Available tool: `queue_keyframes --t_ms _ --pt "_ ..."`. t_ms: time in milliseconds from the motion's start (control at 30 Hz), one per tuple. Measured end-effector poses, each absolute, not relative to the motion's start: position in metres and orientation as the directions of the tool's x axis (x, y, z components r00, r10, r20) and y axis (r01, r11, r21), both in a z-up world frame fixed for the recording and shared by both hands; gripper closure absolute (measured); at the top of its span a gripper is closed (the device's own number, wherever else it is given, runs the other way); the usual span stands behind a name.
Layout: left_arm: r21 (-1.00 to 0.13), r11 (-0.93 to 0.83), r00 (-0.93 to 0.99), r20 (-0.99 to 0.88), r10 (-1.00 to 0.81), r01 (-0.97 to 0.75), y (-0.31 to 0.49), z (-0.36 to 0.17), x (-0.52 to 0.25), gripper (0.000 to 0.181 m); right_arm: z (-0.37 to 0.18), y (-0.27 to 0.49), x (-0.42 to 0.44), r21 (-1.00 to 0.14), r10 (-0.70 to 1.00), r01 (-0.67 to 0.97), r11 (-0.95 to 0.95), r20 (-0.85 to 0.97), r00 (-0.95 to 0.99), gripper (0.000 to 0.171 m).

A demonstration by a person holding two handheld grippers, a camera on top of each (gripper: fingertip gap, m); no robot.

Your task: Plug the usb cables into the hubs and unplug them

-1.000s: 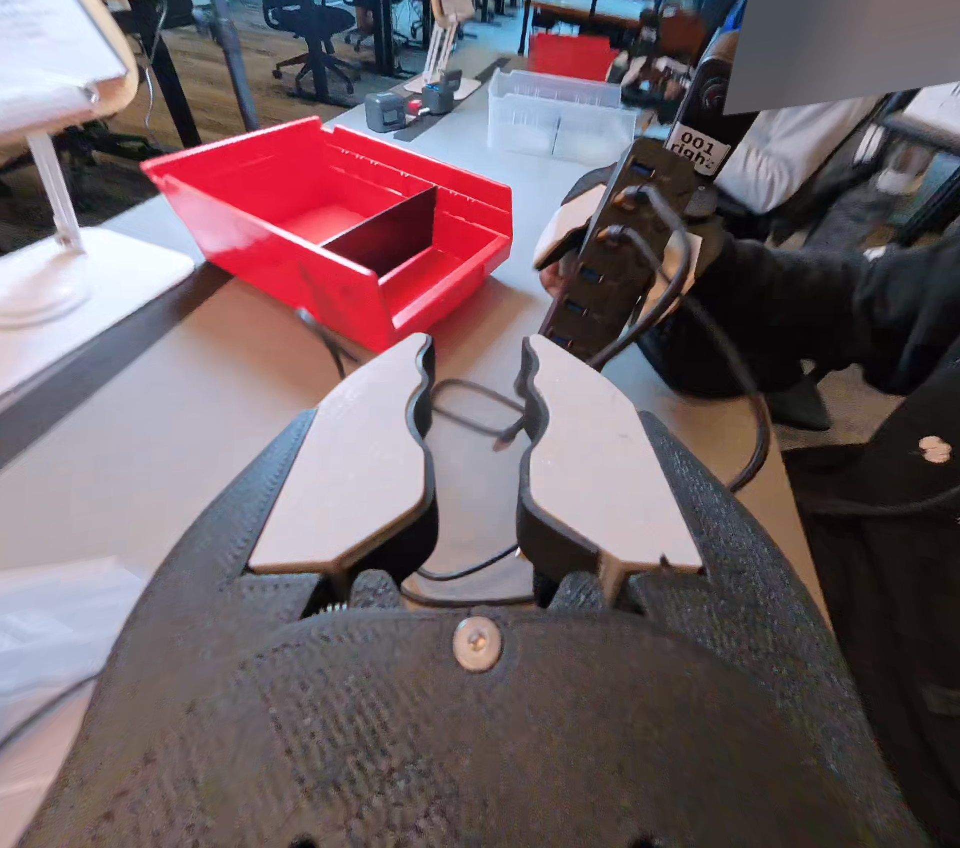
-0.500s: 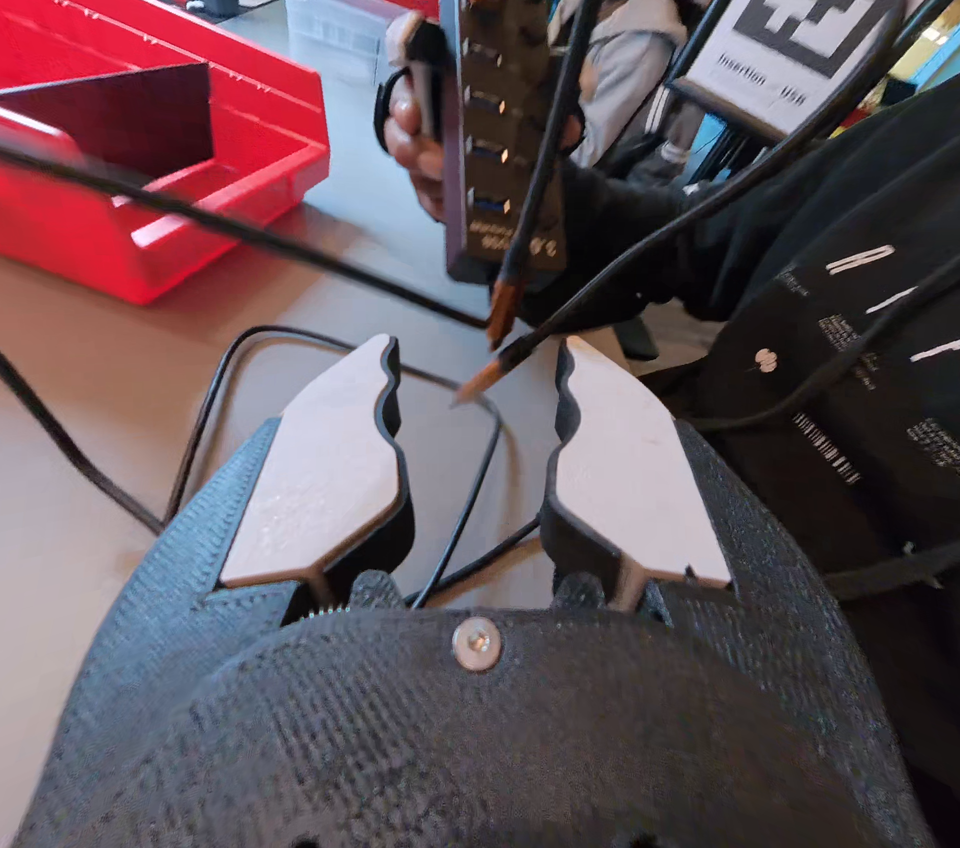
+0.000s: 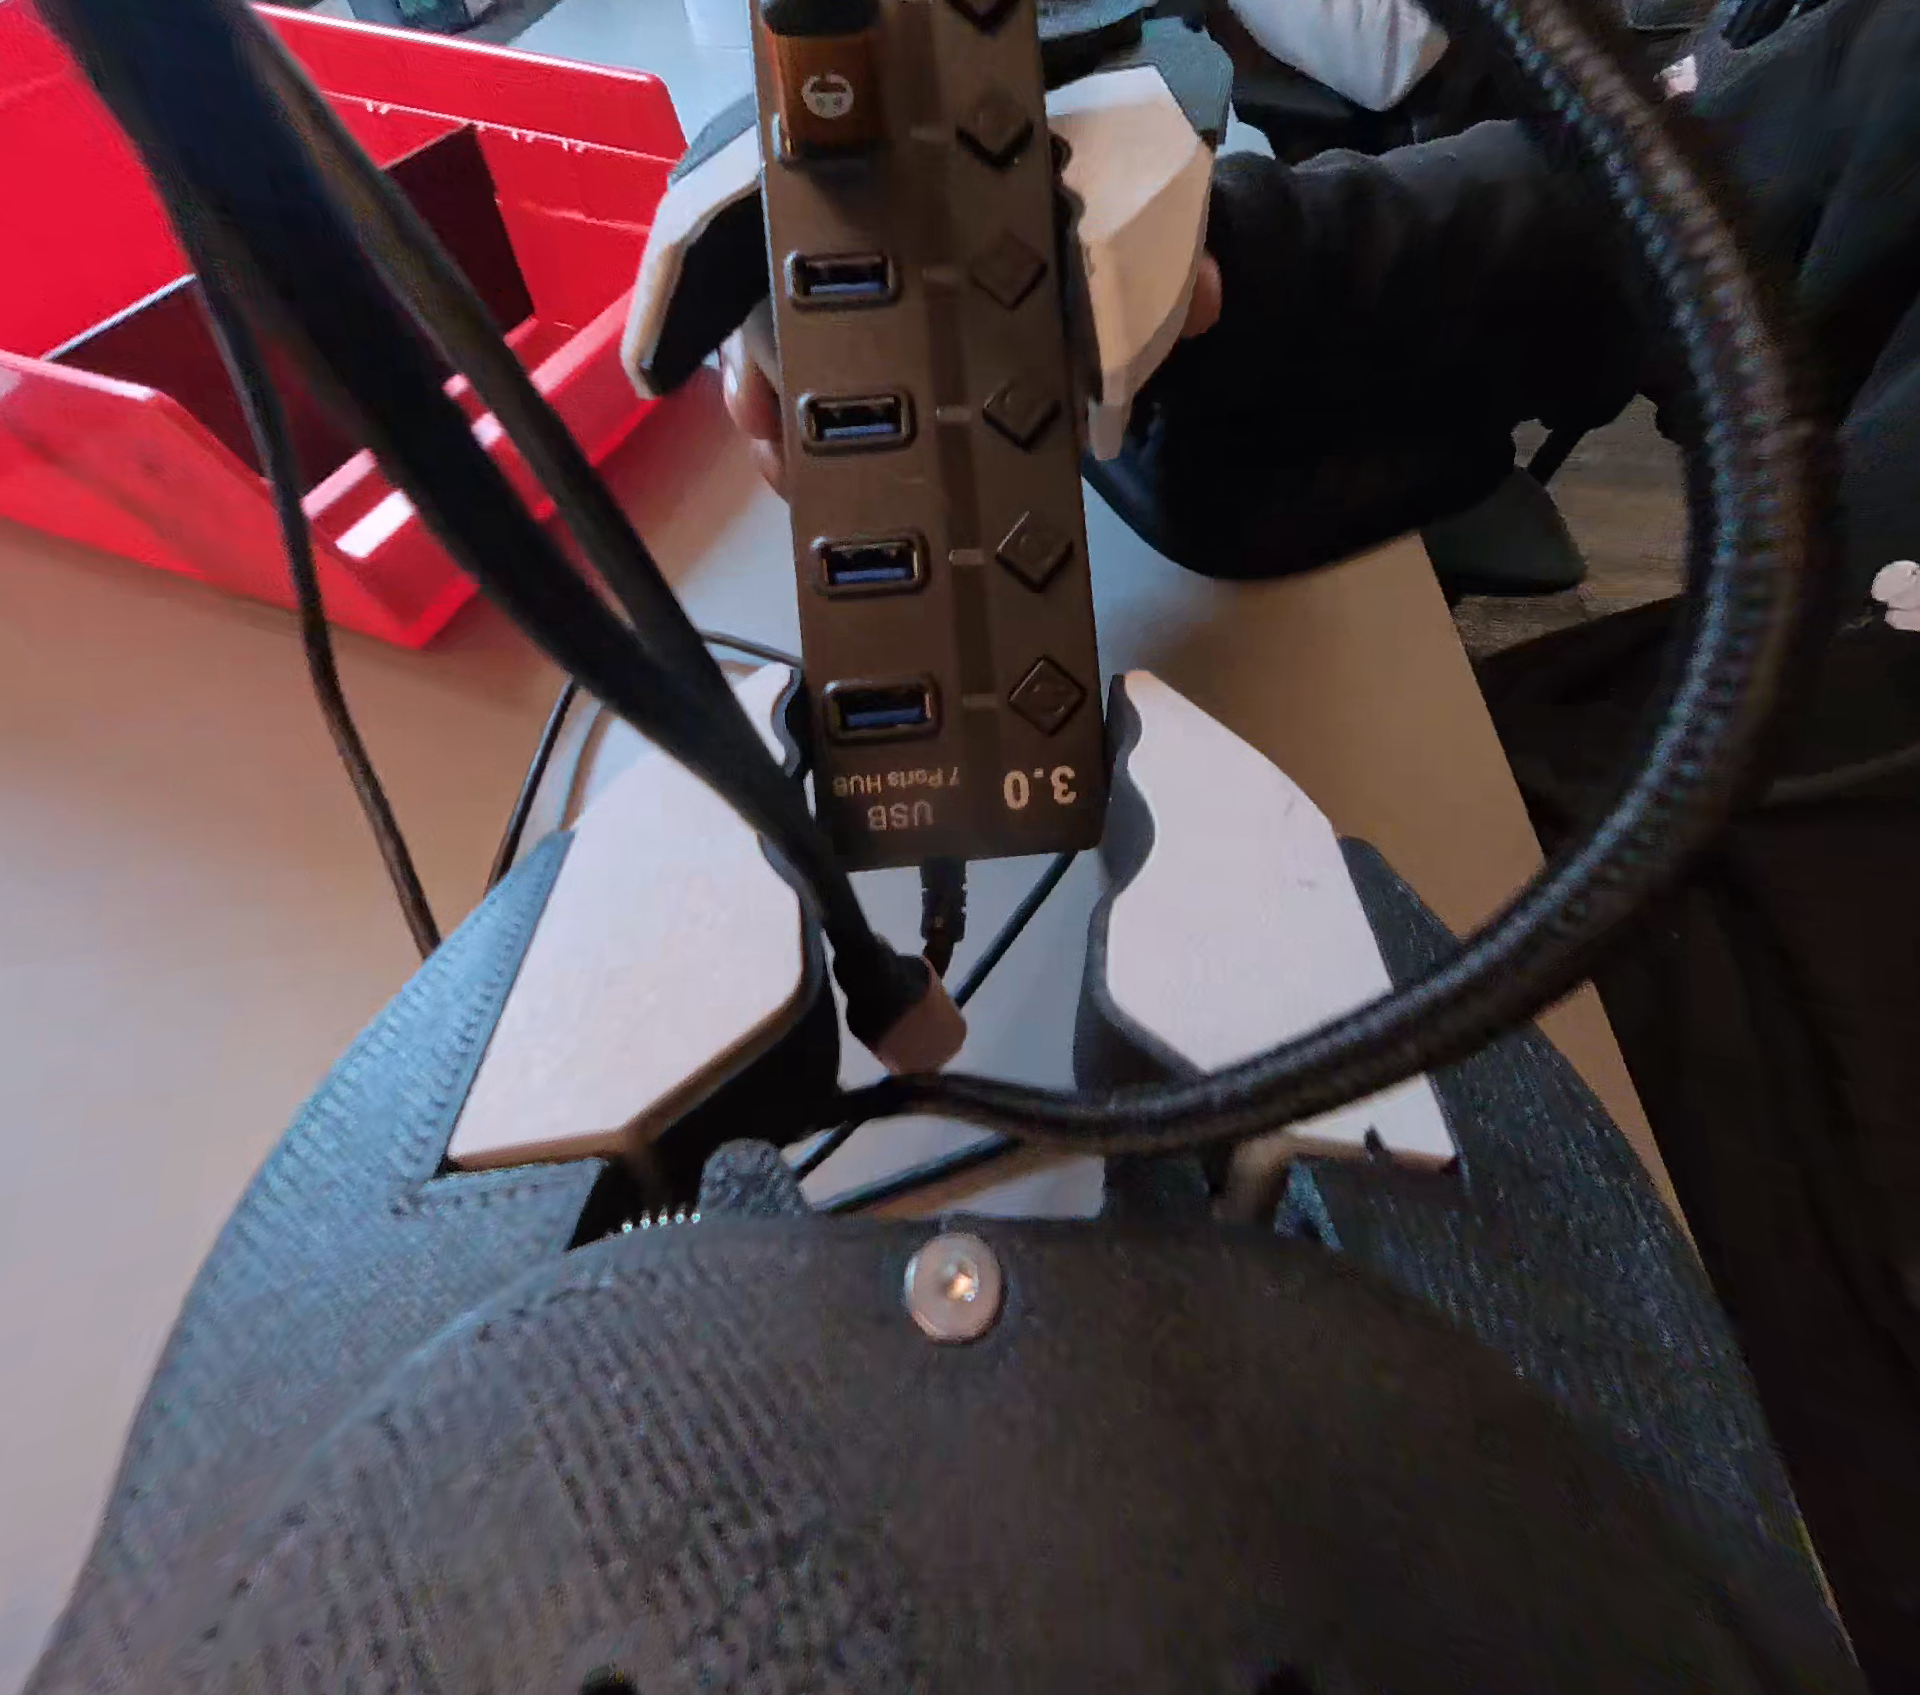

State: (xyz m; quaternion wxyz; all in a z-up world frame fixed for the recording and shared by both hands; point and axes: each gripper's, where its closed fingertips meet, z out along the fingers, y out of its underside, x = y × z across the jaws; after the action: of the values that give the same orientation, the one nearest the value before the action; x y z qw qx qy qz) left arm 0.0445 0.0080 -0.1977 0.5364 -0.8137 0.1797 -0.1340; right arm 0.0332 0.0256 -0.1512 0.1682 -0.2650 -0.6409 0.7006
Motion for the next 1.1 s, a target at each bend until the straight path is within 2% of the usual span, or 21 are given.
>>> queue_keyframes --t_ms 167,267,367,500,600,700,767,800,833,867,900,967,1000,1100 --pt "-0.906 -0.368 0.883 -0.012 -0.469 -0.208 -0.010 -0.199 0.033 0.127 -0.157 0.042 0.041 -0.987 0.606 0.131 0.093 -0.048 -0.794 0.093" --pt "-0.887 -0.393 0.860 -0.010 -0.510 -0.243 -0.021 -0.204 0.028 0.127 -0.166 0.057 0.052 -0.937 0.599 0.175 0.303 0.045 -0.799 0.095" --pt "-0.861 -0.416 0.843 -0.025 -0.537 -0.291 -0.025 -0.212 0.028 0.127 -0.188 0.065 0.060 -0.758 0.558 0.257 0.599 0.165 -0.813 0.089" --pt "-0.844 -0.418 0.834 -0.062 -0.548 -0.337 -0.023 -0.217 0.032 0.128 -0.230 0.063 0.062 -0.469 0.451 0.289 0.835 0.282 -0.847 0.083" --pt "-0.844 -0.413 0.846 -0.085 -0.526 -0.341 -0.025 -0.216 0.029 0.128 -0.248 0.046 0.057 -0.497 0.465 0.300 0.814 0.249 -0.850 0.083" --pt "-0.853 -0.388 0.840 -0.102 -0.533 -0.350 -0.026 -0.212 0.033 0.128 -0.266 0.034 0.043 -0.512 0.479 0.285 0.810 0.300 -0.825 0.083" --pt "-0.850 -0.377 0.835 -0.124 -0.536 -0.368 -0.024 -0.211 0.036 0.128 -0.271 0.024 0.035 -0.525 0.470 0.255 0.812 0.330 -0.818 0.097" --pt "-0.850 -0.367 0.837 -0.143 -0.528 -0.377 -0.023 -0.210 0.035 0.128 -0.272 0.021 0.034 -0.516 0.455 0.237 0.823 0.350 -0.819 0.114" --pt "-0.861 -0.352 0.845 -0.151 -0.513 -0.367 -0.023 -0.205 0.032 0.137 -0.270 0.021 0.030 -0.492 0.436 0.215 0.844 0.396 -0.808 0.116" --pt "-0.892 -0.304 0.861 -0.157 -0.483 -0.334 -0.023 -0.193 0.028 0.153 -0.265 0.024 0.028 -0.468 0.416 0.194 0.862 0.437 -0.797 0.117" --pt "-0.912 -0.265 0.869 -0.162 -0.467 -0.313 -0.024 -0.183 0.025 0.149 -0.256 0.026 0.027 -0.458 0.406 0.183 0.870 0.456 -0.792 0.117" --pt "-0.944 -0.210 0.909 -0.159 -0.385 -0.254 -0.028 -0.158 0.010 0.116 -0.230 0.038 0.024 -0.411 0.380 0.171 0.895 0.506 -0.774 0.117" --pt "-0.957 -0.185 0.925 -0.150 -0.350 -0.225 -0.032 -0.147 0.002 0.112 -0.216 0.048 0.022 -0.374 0.362 0.169 0.912 0.540 -0.760 0.117" --pt "-0.993 -0.015 0.964 -0.107 -0.244 -0.115 -0.050 -0.107 -0.026 0.117 -0.162 0.076 0.019 -0.298 0.332 0.178 0.938 0.621 -0.710 0.117"
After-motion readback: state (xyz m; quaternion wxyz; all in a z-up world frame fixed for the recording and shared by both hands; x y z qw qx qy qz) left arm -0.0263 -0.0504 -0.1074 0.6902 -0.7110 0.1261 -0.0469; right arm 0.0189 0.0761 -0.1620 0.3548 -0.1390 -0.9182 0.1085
